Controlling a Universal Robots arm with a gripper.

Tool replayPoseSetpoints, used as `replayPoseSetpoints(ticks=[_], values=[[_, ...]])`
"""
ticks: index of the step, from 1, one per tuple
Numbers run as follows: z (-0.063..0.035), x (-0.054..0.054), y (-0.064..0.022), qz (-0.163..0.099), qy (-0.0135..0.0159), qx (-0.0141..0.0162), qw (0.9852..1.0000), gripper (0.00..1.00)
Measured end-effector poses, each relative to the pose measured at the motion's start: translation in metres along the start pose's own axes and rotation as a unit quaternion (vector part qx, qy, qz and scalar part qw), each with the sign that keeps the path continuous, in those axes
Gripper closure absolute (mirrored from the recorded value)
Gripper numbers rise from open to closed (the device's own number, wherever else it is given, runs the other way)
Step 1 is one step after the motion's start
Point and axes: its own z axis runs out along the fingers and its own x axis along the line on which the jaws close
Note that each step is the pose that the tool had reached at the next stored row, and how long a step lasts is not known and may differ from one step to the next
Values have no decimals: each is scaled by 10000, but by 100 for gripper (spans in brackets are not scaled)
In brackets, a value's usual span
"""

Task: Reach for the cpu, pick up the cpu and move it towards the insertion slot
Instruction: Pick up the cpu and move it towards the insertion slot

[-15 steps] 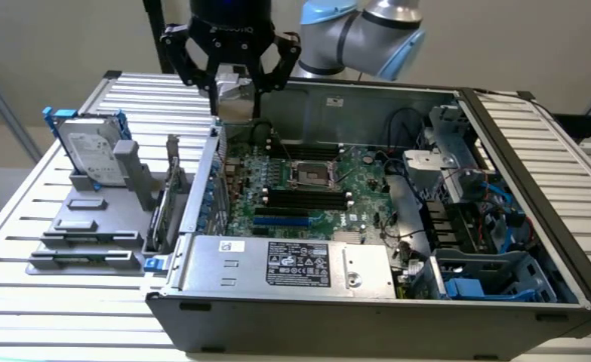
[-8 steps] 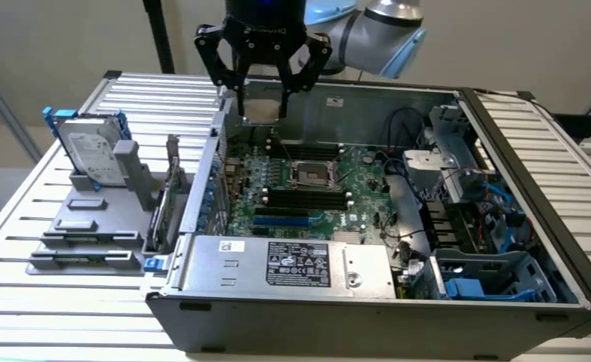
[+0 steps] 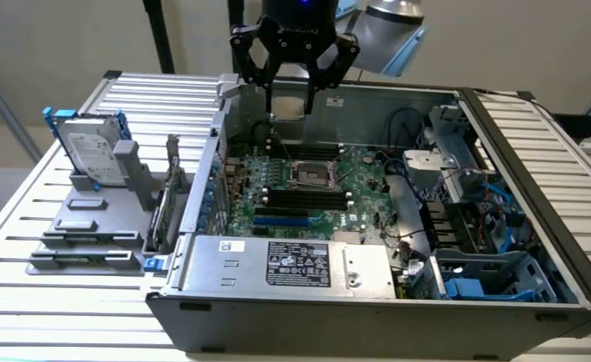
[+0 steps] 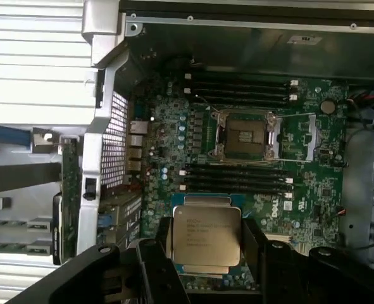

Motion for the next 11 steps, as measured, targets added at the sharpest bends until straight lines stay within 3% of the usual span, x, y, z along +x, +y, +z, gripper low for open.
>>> replayPoseSetpoints(ticks=[11], values=[[74, -317, 307, 0, 0, 5, 10000, 46]])
